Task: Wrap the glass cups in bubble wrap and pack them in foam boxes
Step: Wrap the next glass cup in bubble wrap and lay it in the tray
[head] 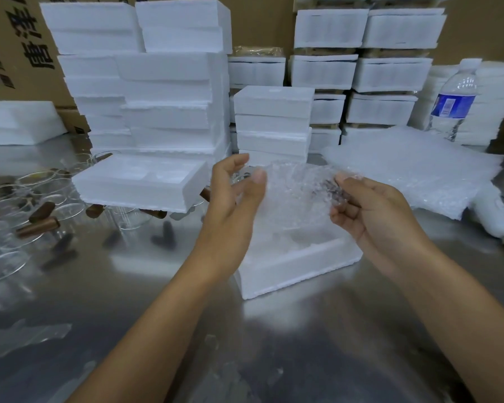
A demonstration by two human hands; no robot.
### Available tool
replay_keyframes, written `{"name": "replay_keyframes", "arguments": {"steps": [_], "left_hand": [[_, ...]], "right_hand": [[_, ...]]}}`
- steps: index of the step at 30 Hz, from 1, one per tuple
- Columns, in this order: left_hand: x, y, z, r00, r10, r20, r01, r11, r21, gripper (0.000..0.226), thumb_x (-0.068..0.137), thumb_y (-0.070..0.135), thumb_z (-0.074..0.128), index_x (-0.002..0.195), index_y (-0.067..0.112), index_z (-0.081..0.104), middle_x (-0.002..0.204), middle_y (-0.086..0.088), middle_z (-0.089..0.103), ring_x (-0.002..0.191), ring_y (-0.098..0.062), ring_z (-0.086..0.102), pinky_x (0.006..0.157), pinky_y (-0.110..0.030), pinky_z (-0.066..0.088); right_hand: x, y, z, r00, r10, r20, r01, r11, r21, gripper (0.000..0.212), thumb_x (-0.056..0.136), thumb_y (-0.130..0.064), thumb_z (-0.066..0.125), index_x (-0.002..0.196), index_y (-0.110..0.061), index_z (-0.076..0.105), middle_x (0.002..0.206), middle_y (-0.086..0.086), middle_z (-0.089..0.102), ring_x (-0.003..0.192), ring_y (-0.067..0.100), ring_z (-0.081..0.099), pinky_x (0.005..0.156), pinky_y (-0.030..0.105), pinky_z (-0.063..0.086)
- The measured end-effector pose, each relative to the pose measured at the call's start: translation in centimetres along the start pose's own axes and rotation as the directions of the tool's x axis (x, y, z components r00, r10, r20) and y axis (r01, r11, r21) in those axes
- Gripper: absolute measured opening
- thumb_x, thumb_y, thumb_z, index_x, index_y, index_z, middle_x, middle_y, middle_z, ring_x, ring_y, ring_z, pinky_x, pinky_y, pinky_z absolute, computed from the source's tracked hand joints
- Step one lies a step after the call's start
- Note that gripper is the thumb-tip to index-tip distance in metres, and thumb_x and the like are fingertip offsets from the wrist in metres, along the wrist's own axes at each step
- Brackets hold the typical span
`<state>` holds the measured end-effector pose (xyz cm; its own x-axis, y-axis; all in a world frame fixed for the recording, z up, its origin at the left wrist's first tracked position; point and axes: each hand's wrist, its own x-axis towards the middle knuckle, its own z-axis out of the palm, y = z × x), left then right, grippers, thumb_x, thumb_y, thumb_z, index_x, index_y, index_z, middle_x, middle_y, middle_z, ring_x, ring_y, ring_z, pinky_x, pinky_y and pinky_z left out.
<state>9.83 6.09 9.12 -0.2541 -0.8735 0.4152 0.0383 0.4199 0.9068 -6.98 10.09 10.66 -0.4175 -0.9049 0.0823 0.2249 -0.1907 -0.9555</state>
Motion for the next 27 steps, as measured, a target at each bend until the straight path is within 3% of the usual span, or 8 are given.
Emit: {"name": "replay_keyframes", "arguments": {"steps": [1,3,6,11,15,21,25,27], "left_hand": [[0.1,-0.1,-0.1,0.997,0.001,-0.083,0.002,1.000,0.031,0.027,0.087,0.058,0.051,0.109,0.043,0.042,0.123,0.015,0.048,0.093,0.020,0.051,0.077,-0.009,0.040],[0.1,-0.2,-0.4,0.969,0.084,-0.233,-0.018,0.963,0.271,0.018,0.092,0.033,0.056,0.104,0.032,0.043,0.117,0.000,0.051,0.084,0.009,0.053,0.065,-0.004,0.038],[-0.5,-0.2,-1.2,0.961,0.179,-0.212,-0.002,0.770,0.638,0.025,0.088,0.024,0.058,0.103,0.029,0.038,0.106,0.005,0.044,0.079,-0.001,0.052,0.057,-0.014,0.037],[-1.0,-0.5,-1.9,0.987,-0.120,-0.110,0.150,0.407,0.901,0.031,0.085,0.035,0.053,0.105,0.027,0.030,0.106,0.008,0.050,0.085,-0.017,0.046,0.067,-0.032,0.038],[-0.9,-1.0,-2.1,0.982,-0.170,-0.084,0.154,0.459,0.875,0.028,0.086,0.027,0.051,0.111,0.023,0.038,0.092,0.004,0.054,0.090,-0.022,0.052,0.073,-0.035,0.046],[-0.3,-1.7,-2.4,0.991,-0.117,-0.066,0.121,0.554,0.824,0.017,0.093,0.026,0.043,0.108,0.026,0.050,0.091,0.008,0.057,0.083,-0.016,0.050,0.063,-0.031,0.036],[-0.1,-2.2,-2.5,0.995,-0.086,-0.040,0.082,0.574,0.815,0.014,0.097,0.021,0.037,0.098,0.028,0.049,0.083,0.011,0.055,0.078,-0.015,0.050,0.057,-0.029,0.034],[0.1,-2.3,-2.6,0.994,-0.102,-0.039,0.092,0.588,0.804,0.014,0.097,0.017,0.038,0.097,0.024,0.049,0.083,0.006,0.057,0.080,-0.020,0.054,0.062,-0.033,0.040]], "right_hand": [[0.1,-0.1,-0.1,0.999,-0.002,-0.049,0.003,1.000,0.015,0.018,0.091,-0.015,0.058,0.073,-0.013,0.060,0.055,-0.004,0.054,0.045,0.007,0.050,0.049,0.017,0.047],[0.4,-0.4,-0.4,0.990,-0.004,-0.144,0.011,0.999,0.052,0.016,0.091,-0.015,0.058,0.075,-0.013,0.061,0.060,-0.002,0.054,0.045,0.007,0.048,0.050,0.017,0.046],[0.7,-0.6,-0.7,0.968,0.012,-0.251,0.017,0.994,0.110,0.015,0.090,-0.015,0.058,0.075,-0.013,0.060,0.065,0.000,0.053,0.044,0.005,0.045,0.048,0.015,0.044],[0.8,-0.5,-0.6,0.964,0.005,-0.266,0.041,0.985,0.165,0.019,0.090,-0.013,0.058,0.071,-0.012,0.059,0.063,-0.001,0.053,0.050,0.008,0.045,0.046,0.015,0.045],[0.6,-0.2,-0.3,0.989,-0.047,-0.139,0.061,0.993,0.099,0.023,0.092,-0.014,0.056,0.069,-0.014,0.059,0.064,0.000,0.054,0.057,0.010,0.048,0.053,0.018,0.047],[-0.1,1.0,0.3,0.992,-0.081,0.094,0.093,0.987,-0.129,0.023,0.092,-0.021,0.055,0.070,-0.015,0.061,0.068,0.002,0.054,0.058,0.010,0.049,0.060,0.020,0.049],[-0.4,1.4,0.4,0.987,-0.087,0.134,0.122,0.952,-0.281,0.019,0.092,-0.024,0.055,0.083,-0.012,0.067,0.080,0.008,0.068,0.068,0.012,0.061,0.073,0.030,0.053],[-0.5,1.6,0.5,0.985,-0.092,0.143,0.133,0.940,-0.313,0.016,0.092,-0.022,0.055,0.086,-0.013,0.067,0.078,0.002,0.071,0.068,0.012,0.064,0.079,0.034,0.053]]}}
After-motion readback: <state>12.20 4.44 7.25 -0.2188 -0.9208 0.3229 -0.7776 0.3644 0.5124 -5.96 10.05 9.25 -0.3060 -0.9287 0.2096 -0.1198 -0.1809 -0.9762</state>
